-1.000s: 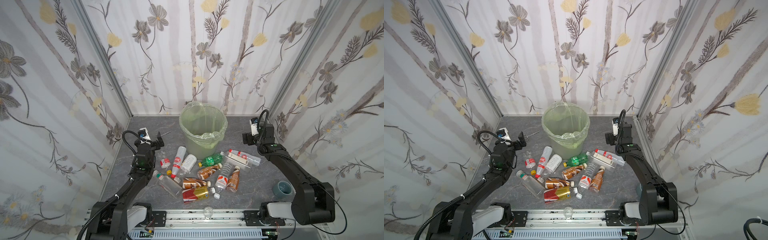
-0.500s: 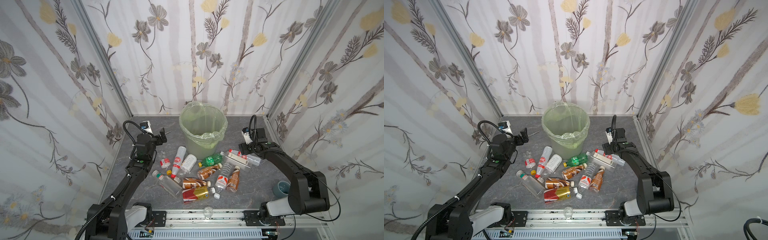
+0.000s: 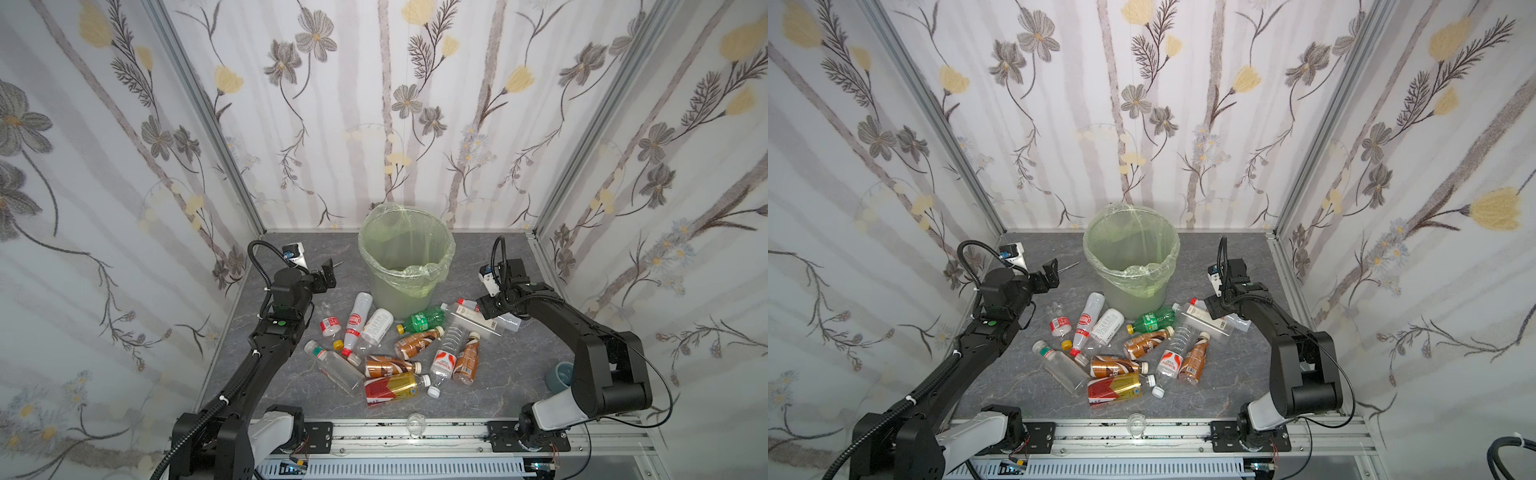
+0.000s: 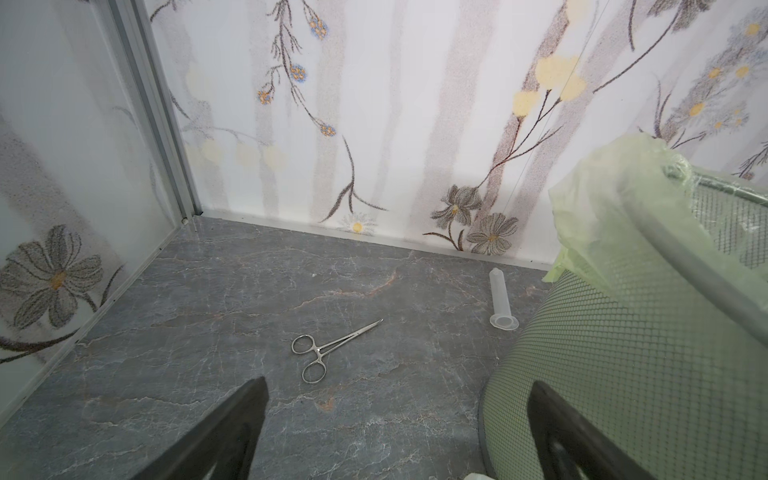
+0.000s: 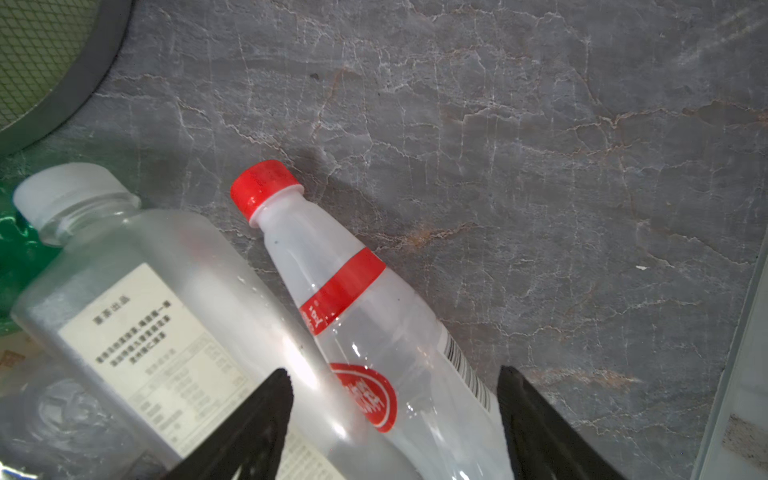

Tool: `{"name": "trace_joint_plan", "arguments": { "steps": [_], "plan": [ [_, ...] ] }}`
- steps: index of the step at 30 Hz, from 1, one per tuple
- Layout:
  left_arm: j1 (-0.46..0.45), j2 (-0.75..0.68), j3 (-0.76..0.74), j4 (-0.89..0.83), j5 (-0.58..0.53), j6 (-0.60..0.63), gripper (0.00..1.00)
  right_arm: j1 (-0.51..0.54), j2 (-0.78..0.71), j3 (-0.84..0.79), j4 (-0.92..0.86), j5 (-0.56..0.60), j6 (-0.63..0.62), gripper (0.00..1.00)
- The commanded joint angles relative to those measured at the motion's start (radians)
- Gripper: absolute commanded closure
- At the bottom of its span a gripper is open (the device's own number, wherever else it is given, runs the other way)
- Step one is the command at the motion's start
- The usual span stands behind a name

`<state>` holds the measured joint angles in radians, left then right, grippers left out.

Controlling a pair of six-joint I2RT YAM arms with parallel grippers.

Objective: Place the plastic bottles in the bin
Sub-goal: 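Reach the right gripper down to the white red-labelled bottle while the left arm rises, then close the right gripper around the white red-labelled bottle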

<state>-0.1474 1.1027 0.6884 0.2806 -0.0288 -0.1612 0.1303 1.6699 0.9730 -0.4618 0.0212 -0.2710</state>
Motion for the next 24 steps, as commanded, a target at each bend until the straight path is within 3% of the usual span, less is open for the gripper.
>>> {"name": "trace_joint_plan", "arguments": {
  "steps": [1, 24],
  "plan": [
    [0.0, 0.006, 0.014, 0.005, 0.013, -0.011, 0.0, -0.007, -0.001, 0.009, -0.007, 0.008, -0.026, 0.21],
    [-0.011, -0.003, 0.03, -0.027, -0.007, 0.02, 0.0, -0.03, 0.149, 0.038, 0.017, 0.019, 0.004, 0.32]
  ]
}}
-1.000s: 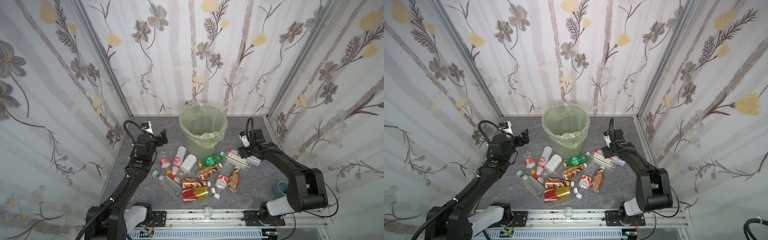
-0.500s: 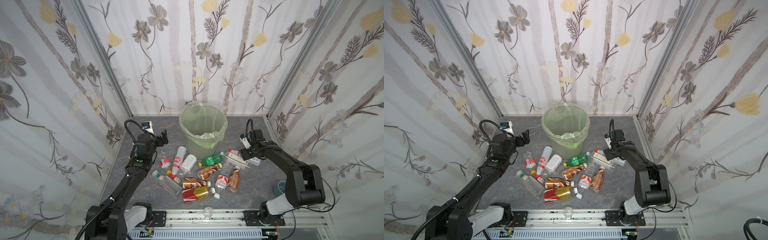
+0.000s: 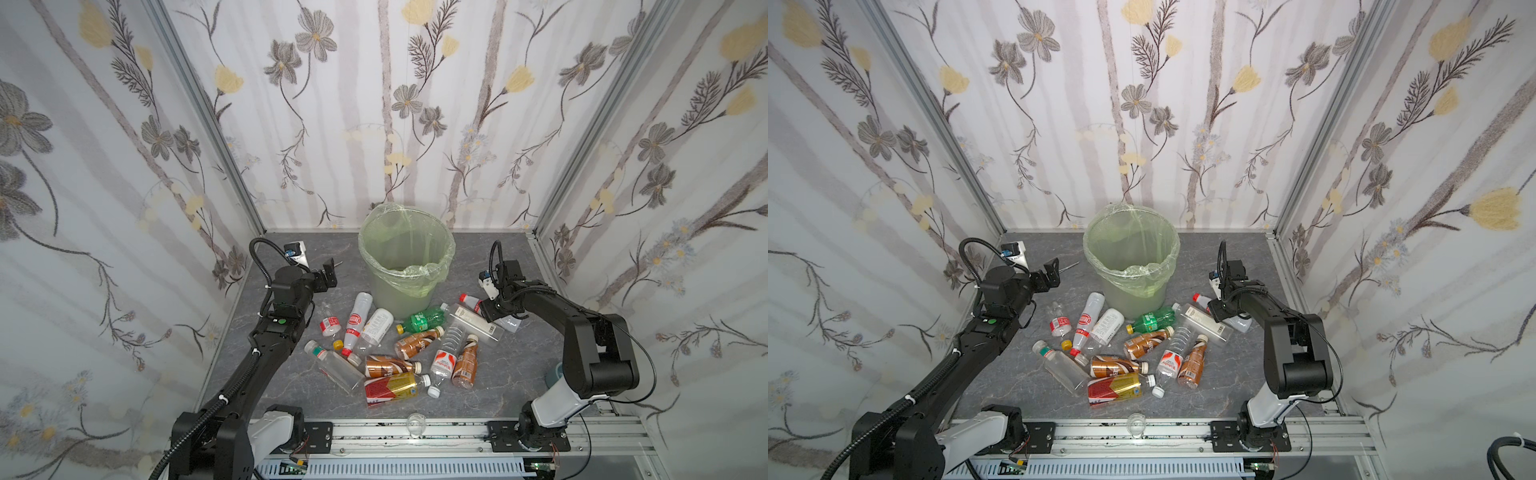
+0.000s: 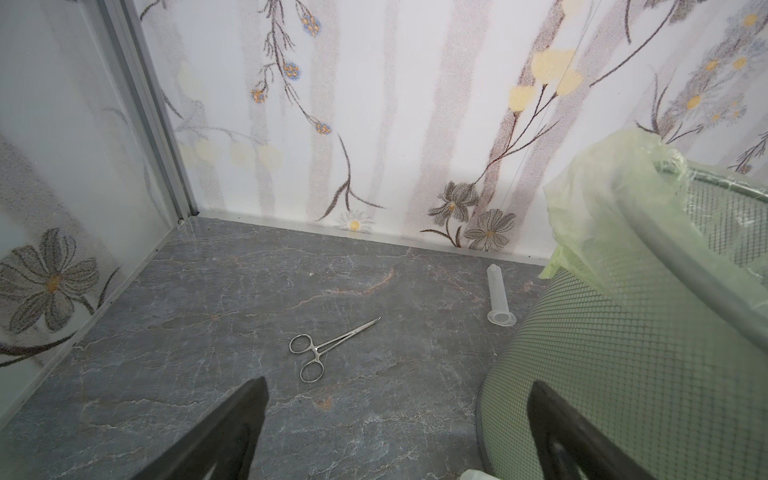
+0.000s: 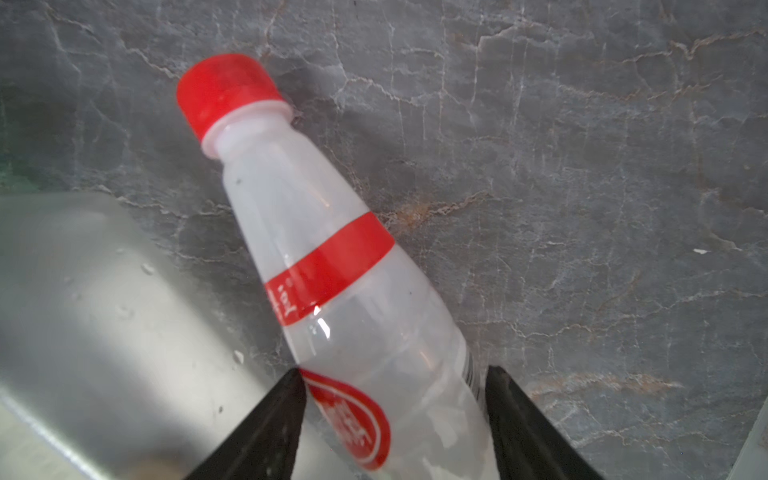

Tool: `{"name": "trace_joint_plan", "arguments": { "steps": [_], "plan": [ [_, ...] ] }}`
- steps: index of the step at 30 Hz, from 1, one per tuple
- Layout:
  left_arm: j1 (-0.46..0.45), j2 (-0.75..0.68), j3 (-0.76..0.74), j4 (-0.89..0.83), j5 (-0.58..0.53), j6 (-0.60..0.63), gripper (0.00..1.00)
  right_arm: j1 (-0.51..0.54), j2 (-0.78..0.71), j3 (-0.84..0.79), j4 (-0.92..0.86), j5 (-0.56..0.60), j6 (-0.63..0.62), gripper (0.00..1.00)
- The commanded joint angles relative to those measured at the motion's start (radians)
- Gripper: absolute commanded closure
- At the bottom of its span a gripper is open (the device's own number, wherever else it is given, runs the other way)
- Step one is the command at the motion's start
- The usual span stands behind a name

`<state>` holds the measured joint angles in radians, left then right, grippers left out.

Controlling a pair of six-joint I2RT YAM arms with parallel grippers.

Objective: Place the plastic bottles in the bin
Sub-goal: 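Close the right gripper around the white red-labelled bottle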

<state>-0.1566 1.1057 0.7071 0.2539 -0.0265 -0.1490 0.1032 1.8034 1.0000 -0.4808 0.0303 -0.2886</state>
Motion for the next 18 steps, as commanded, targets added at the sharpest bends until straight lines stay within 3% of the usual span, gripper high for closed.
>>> {"name": "trace_joint_plan", "arguments": {
  "steps": [1, 10, 18],
  "plan": [
    [-0.001, -0.006, 0.011, -0.002, -0.009, 0.009, 0.0, -0.006, 0.021, 0.012, 0.04, 0.008, 0.028, 0.32],
    [-0.003, -0.006, 0.011, -0.007, -0.013, 0.014, 0.0, -0.017, 0.073, 0.034, 0.05, 0.008, 0.071, 0.37],
    [-0.004, 0.011, -0.001, -0.007, -0.026, 0.02, 0.0, -0.037, 0.076, 0.051, 0.064, 0.022, 0.13, 0.47]
  ]
}}
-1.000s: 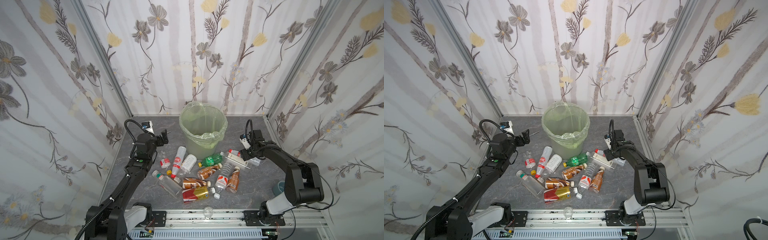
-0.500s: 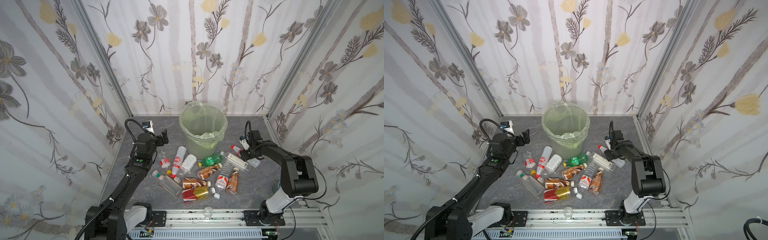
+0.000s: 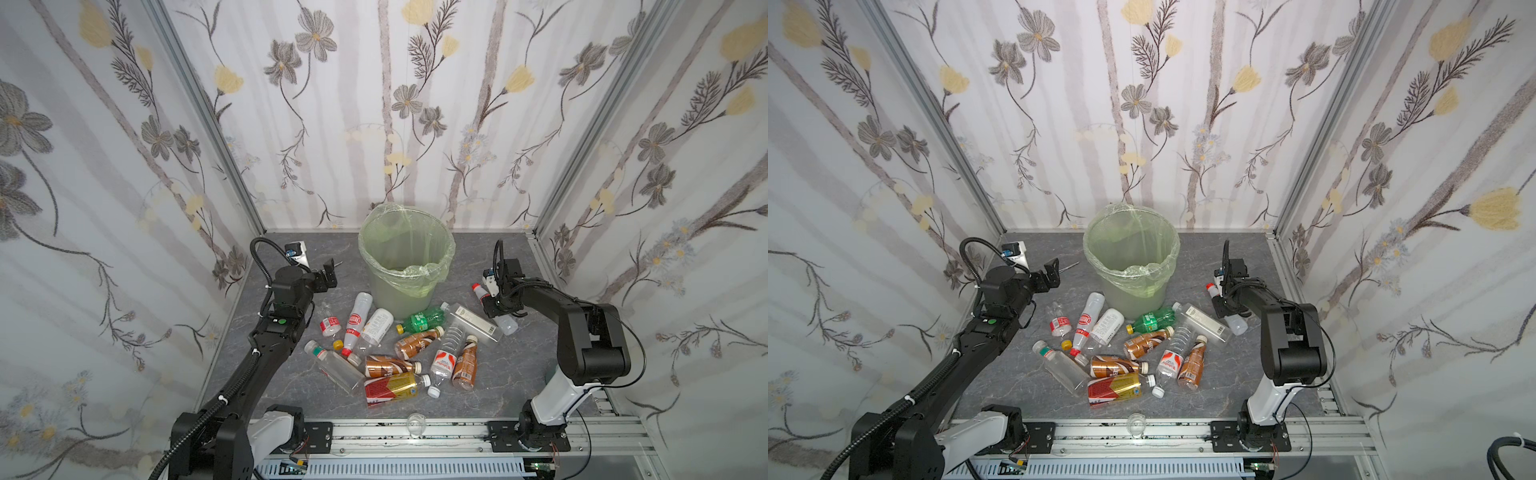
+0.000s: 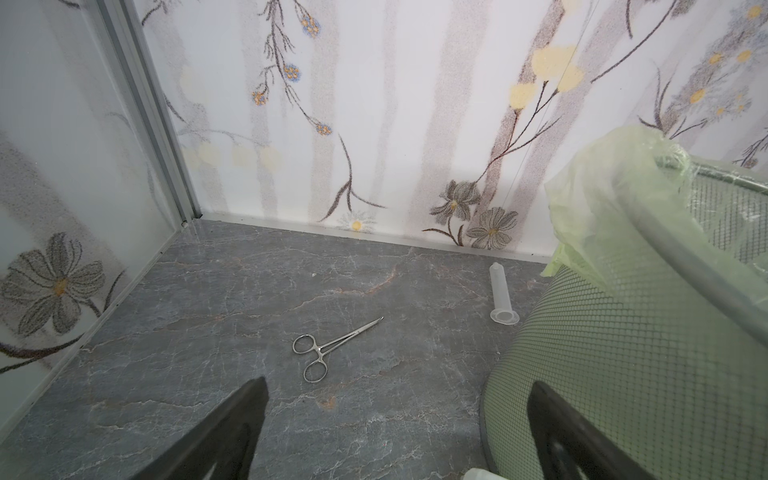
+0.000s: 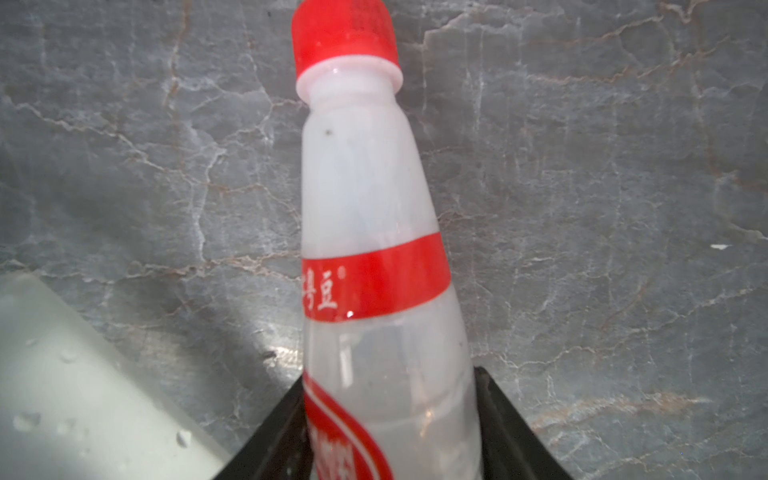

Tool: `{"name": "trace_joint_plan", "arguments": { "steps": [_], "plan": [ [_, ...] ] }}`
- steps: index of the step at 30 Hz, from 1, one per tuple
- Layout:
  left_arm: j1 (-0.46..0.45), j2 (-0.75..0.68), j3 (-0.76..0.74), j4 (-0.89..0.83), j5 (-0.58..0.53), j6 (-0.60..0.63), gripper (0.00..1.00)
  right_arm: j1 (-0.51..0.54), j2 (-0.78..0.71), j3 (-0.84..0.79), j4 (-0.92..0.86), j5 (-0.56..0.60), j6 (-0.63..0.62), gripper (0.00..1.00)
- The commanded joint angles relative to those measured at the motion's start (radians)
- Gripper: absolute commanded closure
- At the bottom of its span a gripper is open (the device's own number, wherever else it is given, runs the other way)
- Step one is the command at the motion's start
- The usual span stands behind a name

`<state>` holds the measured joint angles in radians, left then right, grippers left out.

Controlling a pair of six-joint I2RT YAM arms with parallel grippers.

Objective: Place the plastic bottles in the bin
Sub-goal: 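Close the right gripper around the white red-labelled bottle, then lift the bottle with the right gripper and carry it over the bin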

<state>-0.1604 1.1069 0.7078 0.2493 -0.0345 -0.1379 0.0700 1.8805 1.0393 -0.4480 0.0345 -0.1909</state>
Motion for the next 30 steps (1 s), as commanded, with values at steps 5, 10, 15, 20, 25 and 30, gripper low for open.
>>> {"name": "trace_joint_plan", "arguments": {
  "steps": [5, 10, 15, 20, 25, 30],
  "plan": [
    [-0.004, 0.028, -0.013, 0.0, -0.028, 0.011, 0.0, -0.02, -0.039, 0.016, 0.044, -0.019, 0.063, 0.49],
    [-0.009, 0.028, -0.029, 0.011, -0.045, 0.015, 0.0, -0.02, -0.122, 0.02, 0.057, -0.069, 0.077, 0.49],
    [-0.018, 0.022, -0.053, 0.024, -0.069, 0.024, 0.0, -0.015, -0.236, 0.054, 0.059, -0.123, 0.092, 0.49],
    [-0.024, 0.004, -0.08, 0.042, -0.088, 0.031, 0.0, 0.016, -0.372, 0.117, 0.062, -0.209, 0.107, 0.5],
    [-0.027, -0.005, -0.09, 0.045, -0.088, 0.029, 0.0, 0.109, -0.464, 0.194, 0.116, -0.267, 0.141, 0.5],
    [-0.035, -0.031, -0.091, 0.044, -0.056, 0.038, 0.0, 0.196, -0.498, 0.274, 0.181, -0.313, 0.185, 0.5]
  ]
}}
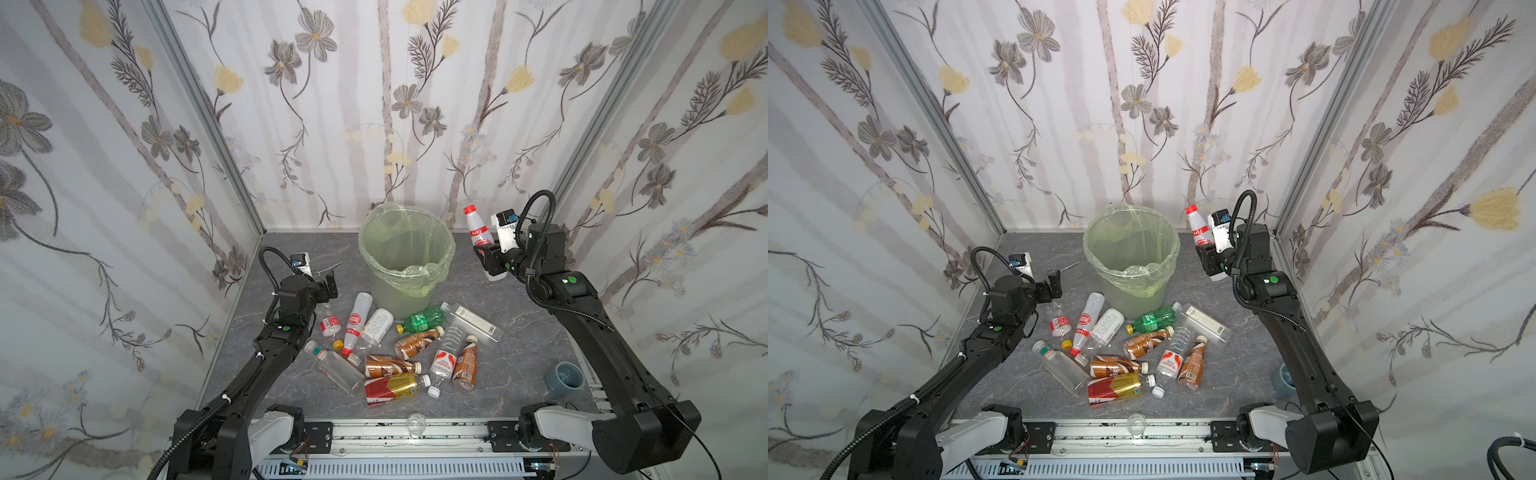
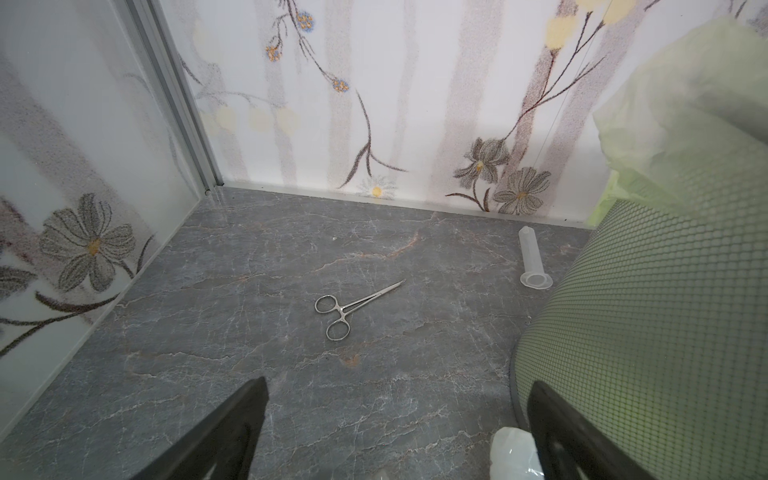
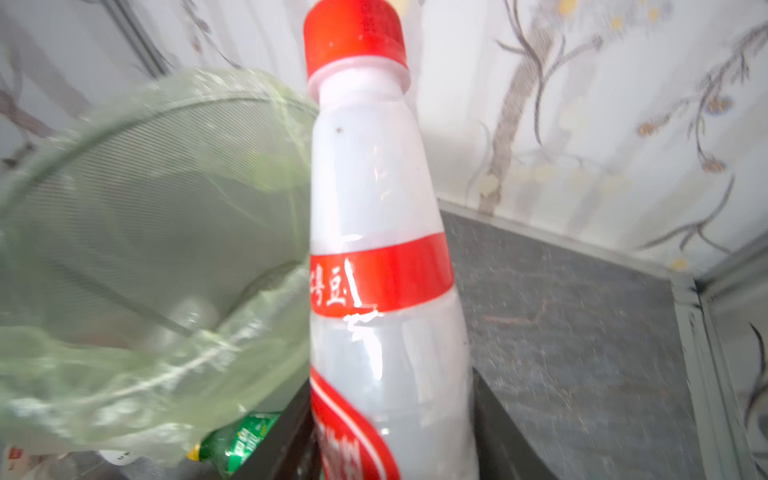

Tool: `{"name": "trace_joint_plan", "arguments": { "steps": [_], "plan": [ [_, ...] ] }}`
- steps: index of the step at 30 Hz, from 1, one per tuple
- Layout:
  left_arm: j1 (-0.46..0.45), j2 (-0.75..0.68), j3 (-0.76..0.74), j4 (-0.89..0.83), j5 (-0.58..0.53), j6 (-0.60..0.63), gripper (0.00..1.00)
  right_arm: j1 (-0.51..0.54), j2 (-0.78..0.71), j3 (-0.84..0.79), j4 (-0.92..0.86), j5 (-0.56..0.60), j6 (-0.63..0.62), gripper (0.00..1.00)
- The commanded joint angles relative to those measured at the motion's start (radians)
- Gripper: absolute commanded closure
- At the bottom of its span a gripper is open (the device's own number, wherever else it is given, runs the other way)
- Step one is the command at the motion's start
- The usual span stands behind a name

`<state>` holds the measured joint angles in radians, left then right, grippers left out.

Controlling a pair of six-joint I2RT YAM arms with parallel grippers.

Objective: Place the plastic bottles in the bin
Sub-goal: 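Lift the bottle with the right gripper and carry it over the bin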

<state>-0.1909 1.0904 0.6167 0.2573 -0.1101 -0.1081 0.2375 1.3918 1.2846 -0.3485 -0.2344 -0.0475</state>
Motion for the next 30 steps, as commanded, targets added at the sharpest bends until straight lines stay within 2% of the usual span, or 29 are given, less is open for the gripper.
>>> {"name": "trace_joint_plan", "arguments": {
  "steps": [1, 9, 17, 24, 30],
  "plan": [
    [-0.007, -0.022, 0.001, 0.036, 0.031, 0.009, 0.0, 0.042, -0.013, 0.04, 0.092, -0.053, 0.045, 0.5],
    [-0.013, -0.078, 0.062, -0.069, 0.142, 0.043, 0.0, 0.138, 0.016, 0.134, 0.191, -0.175, 0.101, 0.5],
    [-0.013, -0.098, 0.134, -0.201, 0.235, 0.085, 0.0, 0.218, 0.137, 0.228, 0.203, -0.147, 0.126, 0.5],
    [-0.015, -0.152, 0.127, -0.253, 0.335, 0.1, 0.0, 0.258, 0.238, 0.272, 0.204, -0.127, 0.123, 0.5],
    [-0.015, -0.172, 0.13, -0.299, 0.332, 0.154, 0.0, 0.27, 0.316, 0.336, 0.14, -0.09, 0.09, 0.48]
  ]
}}
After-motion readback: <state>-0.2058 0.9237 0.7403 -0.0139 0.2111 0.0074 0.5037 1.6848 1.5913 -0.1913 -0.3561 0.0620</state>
